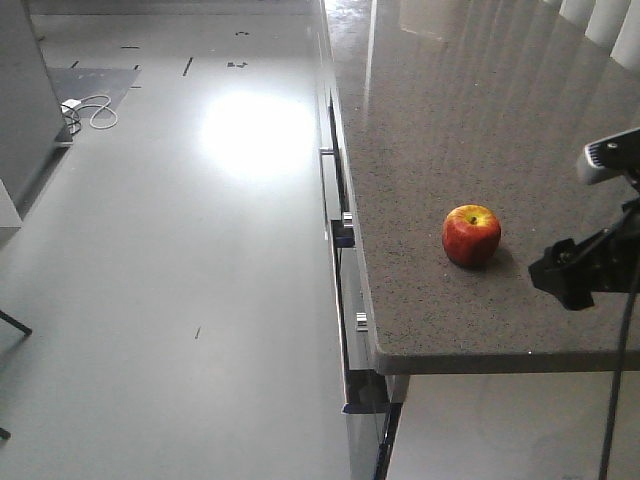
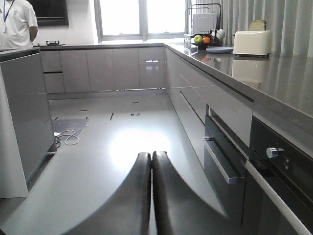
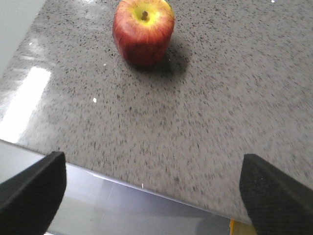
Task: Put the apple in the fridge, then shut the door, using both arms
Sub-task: 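Lower the right gripper over the apple and close on it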
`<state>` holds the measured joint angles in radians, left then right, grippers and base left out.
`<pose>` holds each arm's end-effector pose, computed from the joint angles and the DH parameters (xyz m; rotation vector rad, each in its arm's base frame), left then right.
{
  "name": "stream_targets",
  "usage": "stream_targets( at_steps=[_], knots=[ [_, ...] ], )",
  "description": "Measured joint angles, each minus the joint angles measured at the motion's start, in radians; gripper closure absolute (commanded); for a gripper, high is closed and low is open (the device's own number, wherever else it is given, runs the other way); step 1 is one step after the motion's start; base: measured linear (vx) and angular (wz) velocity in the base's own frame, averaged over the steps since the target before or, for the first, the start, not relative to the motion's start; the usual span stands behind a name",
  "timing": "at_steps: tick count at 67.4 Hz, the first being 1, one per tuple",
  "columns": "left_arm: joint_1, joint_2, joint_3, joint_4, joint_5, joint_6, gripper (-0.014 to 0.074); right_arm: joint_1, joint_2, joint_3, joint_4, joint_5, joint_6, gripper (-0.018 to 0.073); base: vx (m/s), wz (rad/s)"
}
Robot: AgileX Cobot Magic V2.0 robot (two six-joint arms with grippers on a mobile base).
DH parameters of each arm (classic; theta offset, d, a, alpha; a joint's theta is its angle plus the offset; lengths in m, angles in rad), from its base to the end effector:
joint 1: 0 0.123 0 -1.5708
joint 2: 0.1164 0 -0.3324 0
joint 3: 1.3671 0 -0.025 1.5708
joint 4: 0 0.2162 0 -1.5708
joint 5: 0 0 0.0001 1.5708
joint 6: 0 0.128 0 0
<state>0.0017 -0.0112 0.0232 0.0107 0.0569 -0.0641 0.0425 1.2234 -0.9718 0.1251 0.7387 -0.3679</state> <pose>0.0111 0.0001 0.2014 -0.0433 1.5519 -0.0404 0.2199 0.0201 0.3360 -0.4257 2.4284 0.0031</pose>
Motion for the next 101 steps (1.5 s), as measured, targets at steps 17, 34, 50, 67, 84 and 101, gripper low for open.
stream_targets(
  at_steps=[17,34,50,67,84,101],
  knots=[
    [0.0,0.0,0.0,0.0,0.0,0.0,0.0603,0.076,0.268,-0.179,-0.044,-0.033,0.03,-0.0141,0.0,0.0],
    [0.0,0.0,0.0,0.0,0.0,0.0,0.0603,0.079,0.515,-0.381,-0.056,-0.008,0.098,-0.0133,0.0,0.0],
    [0.0,0.0,0.0,0.0,0.0,0.0,0.0603,0.079,0.69,-0.525,-0.056,0.022,0.115,-0.0126,0.0,0.0],
    [0.0,0.0,0.0,0.0,0.0,0.0,0.0603,0.079,0.772,-0.589,-0.058,0.02,0.126,-0.0044,0.0,0.0],
    [0.0,0.0,0.0,0.0,0.0,0.0,0.0603,0.079,0.777,-0.592,-0.057,0.031,0.129,0.0169,0.0,0.0],
    [0.0,0.0,0.0,0.0,0.0,0.0,0.0603,0.079,0.757,-0.592,-0.058,0.039,0.161,0.0328,0.0,0.0]
  ],
)
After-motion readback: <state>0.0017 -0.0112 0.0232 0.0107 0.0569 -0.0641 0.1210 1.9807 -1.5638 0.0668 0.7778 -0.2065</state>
